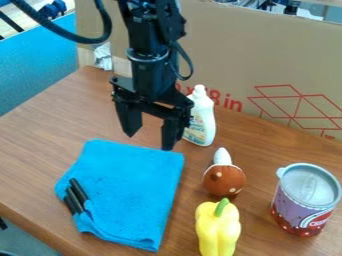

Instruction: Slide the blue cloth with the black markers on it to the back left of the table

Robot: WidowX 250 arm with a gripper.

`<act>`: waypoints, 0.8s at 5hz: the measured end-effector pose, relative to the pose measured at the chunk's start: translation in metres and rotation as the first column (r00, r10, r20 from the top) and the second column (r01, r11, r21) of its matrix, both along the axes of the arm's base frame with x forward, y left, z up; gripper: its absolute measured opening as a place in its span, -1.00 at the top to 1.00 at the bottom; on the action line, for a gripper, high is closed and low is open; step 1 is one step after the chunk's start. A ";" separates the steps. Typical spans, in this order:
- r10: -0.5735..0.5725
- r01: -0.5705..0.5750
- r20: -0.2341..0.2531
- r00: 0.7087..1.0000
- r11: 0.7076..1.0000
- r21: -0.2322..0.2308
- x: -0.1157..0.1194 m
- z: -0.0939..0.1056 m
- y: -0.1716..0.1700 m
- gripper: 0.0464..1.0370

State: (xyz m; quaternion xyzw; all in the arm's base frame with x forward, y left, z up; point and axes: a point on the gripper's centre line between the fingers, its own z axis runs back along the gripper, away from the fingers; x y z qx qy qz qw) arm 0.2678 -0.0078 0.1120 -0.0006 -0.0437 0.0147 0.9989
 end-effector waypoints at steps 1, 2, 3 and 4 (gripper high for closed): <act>0.006 -0.006 0.000 1.000 1.000 -0.012 -0.003 -0.009 0.012 -0.93; 0.002 -0.003 -0.058 0.998 1.000 -0.023 -0.001 -0.036 0.011 -0.93; -0.027 0.027 -0.095 0.995 1.000 -0.002 -0.003 -0.061 0.008 -0.93; -0.051 0.052 -0.044 0.998 0.999 0.010 0.002 -0.084 0.011 -0.93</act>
